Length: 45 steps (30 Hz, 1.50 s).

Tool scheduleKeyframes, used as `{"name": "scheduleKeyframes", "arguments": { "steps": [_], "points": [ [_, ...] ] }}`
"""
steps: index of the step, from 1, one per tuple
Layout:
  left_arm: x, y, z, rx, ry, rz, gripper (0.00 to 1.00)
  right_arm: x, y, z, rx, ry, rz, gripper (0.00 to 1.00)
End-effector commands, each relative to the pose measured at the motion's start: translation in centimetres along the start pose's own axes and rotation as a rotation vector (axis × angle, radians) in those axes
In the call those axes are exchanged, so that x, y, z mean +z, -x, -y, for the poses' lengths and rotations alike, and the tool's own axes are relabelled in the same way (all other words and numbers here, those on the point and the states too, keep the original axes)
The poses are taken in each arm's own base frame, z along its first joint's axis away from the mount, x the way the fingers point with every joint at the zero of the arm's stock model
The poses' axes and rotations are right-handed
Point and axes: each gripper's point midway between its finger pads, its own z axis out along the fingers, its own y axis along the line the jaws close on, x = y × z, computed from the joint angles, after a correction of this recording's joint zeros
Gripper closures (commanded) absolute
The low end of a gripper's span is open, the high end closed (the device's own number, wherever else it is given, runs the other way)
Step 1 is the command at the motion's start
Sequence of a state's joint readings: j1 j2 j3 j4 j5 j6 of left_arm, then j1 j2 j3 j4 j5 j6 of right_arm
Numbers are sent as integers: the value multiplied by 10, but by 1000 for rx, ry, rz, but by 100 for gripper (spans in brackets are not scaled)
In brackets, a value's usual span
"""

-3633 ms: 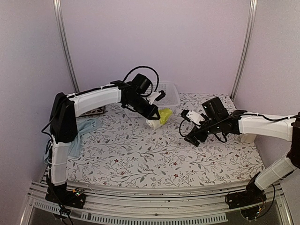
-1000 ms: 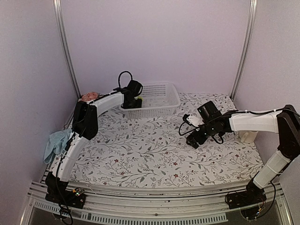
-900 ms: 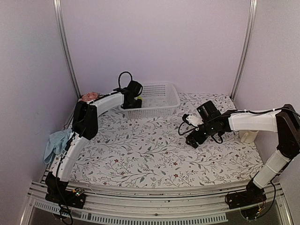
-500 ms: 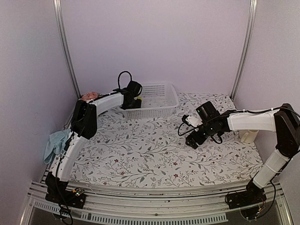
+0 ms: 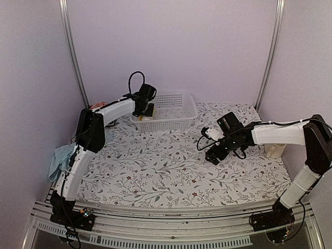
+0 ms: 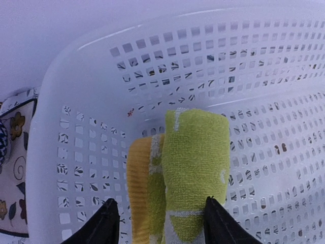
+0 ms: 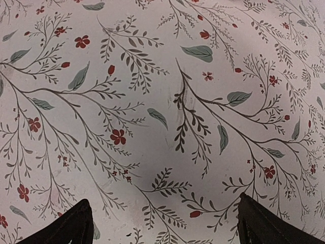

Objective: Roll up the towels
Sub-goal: Smooth out the towel in the storage box.

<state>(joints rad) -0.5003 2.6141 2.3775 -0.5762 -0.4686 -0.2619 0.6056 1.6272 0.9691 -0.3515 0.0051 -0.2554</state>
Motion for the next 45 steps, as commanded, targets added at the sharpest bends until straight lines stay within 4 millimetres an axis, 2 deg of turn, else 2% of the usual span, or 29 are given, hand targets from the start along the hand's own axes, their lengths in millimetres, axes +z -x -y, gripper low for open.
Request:
{"name": "scheduleKeyframes", "arguments": {
  "steps": [1, 7, 9, 13, 21, 28, 32, 35, 38, 43, 45],
  "points": [
    [-8, 9, -7, 28, 41, 22, 43, -1, 6, 0, -7, 9, 16, 1],
    [-4, 3, -10, 58, 63, 15, 48, -2, 7, -1, -5, 14, 17, 1],
    [-3, 2, -10, 68, 69, 13, 54, -3, 8, -1, -5, 14, 18, 1],
    [-2, 0, -16, 80, 101, 10, 60, -4, 7, -1, -3, 16, 17, 1],
    [2, -7, -15, 83, 84, -15, 58, -7, 8, -1, -1, 13, 17, 1],
    [18, -37, -28, 110, 135, -105, 58, -9, 11, -1, 1, 19, 23, 1],
    [21, -43, -34, 120, 167, -115, 58, -10, 12, -1, 1, 22, 27, 1],
    [19, -37, -34, 116, 175, -91, 58, -12, 11, -2, 1, 24, 27, 1],
    [12, -20, -34, 104, 175, -45, 57, -14, 11, -2, 3, 21, 30, 1],
    [-6, 11, -34, 93, 183, 38, 47, -14, 9, -2, 5, 24, 26, 1],
    [-10, 18, -35, 92, 184, 55, 43, -16, 10, -1, 5, 20, 29, 1]
  ]
}}
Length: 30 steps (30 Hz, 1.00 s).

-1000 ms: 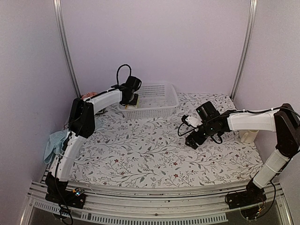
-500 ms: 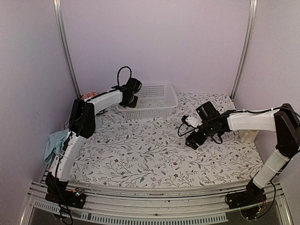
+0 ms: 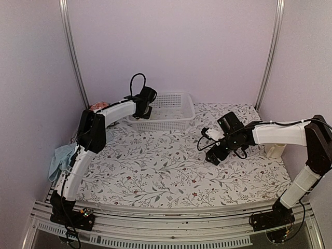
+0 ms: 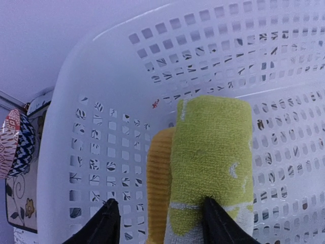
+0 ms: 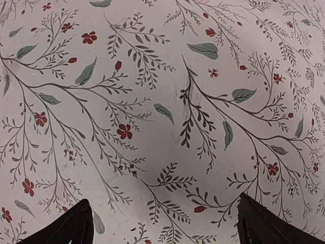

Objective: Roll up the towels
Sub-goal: Smooth out the towel in the storage box, then pick up the towel from the center of the board.

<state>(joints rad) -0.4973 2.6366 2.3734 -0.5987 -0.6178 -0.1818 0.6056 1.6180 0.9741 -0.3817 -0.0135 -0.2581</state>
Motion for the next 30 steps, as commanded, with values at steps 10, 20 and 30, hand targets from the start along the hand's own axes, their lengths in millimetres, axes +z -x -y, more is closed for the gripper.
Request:
{"name": "scheduleKeyframes", "arguments": {
  "steps": [10, 20, 30],
  "points": [
    [-39, 53, -14, -40, -10, 127, 33, -14, 14, 3, 3, -4, 46, 1],
    [-98, 97, -28, -104, -80, 212, 21, -22, 15, 10, 13, -50, 65, 1],
    [-140, 59, -78, -153, -18, 139, 3, -49, 35, 42, 146, -187, 190, 1]
  ]
}}
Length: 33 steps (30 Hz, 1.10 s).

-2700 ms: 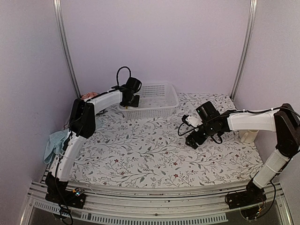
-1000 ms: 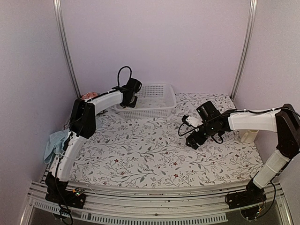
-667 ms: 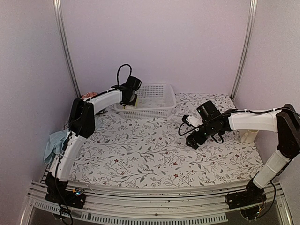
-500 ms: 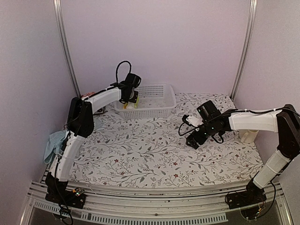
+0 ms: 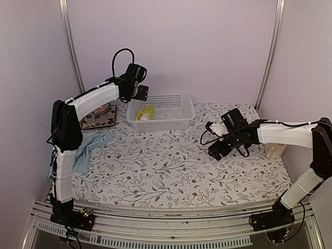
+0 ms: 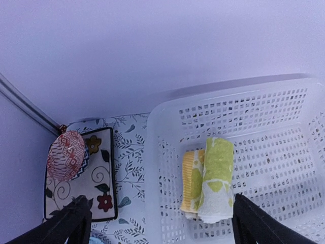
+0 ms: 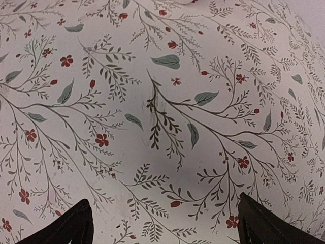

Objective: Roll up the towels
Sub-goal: Pick up the towel from the center of the board.

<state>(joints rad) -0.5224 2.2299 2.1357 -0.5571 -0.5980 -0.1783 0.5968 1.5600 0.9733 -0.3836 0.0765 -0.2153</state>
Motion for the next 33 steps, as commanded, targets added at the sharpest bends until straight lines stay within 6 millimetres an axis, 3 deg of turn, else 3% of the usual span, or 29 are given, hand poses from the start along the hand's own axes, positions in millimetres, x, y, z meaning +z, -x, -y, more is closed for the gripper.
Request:
{"name": "scheduleKeyframes", "arguments": {
  "steps": [1, 6, 12, 16, 19, 22, 33],
  "points": [
    [-29, -16, -33, -57, 72, -26, 3, -34, 34, 25, 128, -84, 186, 1],
    [-59, -46, -79, -114, 124, -90, 3, -45, 42, 35, 214, -83, 215, 1],
    [-72, -123, -120, -221, 187, -278, 3, -9, 26, 18, 184, 24, 34, 1],
    [-72, -179, -128, -232, 247, -395, 3, -14, 34, 18, 189, 28, 72, 1],
    [-65, -212, -134, -263, 271, -455, 3, -18, 37, 20, 177, 23, 94, 1],
    [-50, -226, -139, -294, 281, -457, 3, -16, 35, 20, 163, 19, 86, 1],
    [11, -259, -152, -356, 255, -511, 3, -19, 29, 20, 166, 12, 87, 1]
  ]
}}
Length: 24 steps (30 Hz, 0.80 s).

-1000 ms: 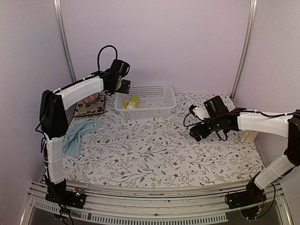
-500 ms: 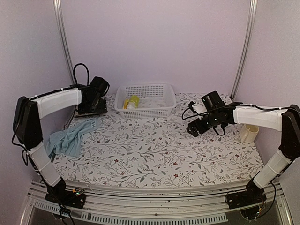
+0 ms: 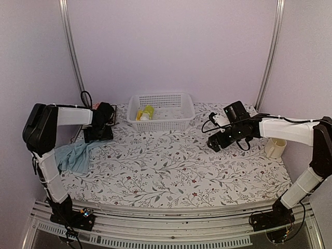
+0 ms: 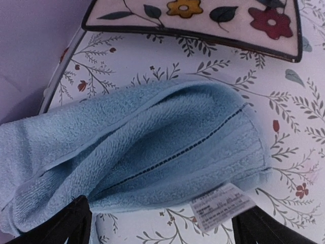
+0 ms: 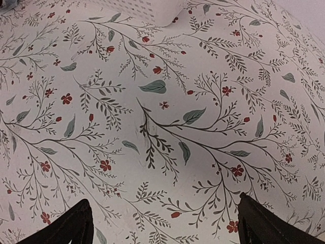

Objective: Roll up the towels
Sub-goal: Pick up the towel from the center of the board.

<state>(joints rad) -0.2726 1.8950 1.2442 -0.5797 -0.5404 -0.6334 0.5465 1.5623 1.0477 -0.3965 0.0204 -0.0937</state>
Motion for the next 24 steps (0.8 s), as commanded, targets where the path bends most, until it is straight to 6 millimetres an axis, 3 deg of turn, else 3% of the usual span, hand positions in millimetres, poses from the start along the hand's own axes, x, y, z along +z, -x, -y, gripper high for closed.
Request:
{"name": "scheduleKeyframes", "arguments": {
  "steps": [1, 3, 10, 17, 24],
  "points": [
    [22, 11, 12, -46, -67, -5, 3, -9, 5, 2, 2, -5, 29, 1],
    [37, 4, 16, -34, -62, -31, 4, -10, 5, 2, 2, -5, 30, 1],
    [57, -5, 24, -15, -77, -70, 14, -10, 4, 3, 2, -9, 27, 1],
    [50, -20, 30, -49, -157, -116, 49, -13, 6, 6, 2, -28, 35, 1],
    [11, -41, 49, -46, -292, -135, 93, -11, 10, 6, -1, -27, 43, 1]
  ]
}}
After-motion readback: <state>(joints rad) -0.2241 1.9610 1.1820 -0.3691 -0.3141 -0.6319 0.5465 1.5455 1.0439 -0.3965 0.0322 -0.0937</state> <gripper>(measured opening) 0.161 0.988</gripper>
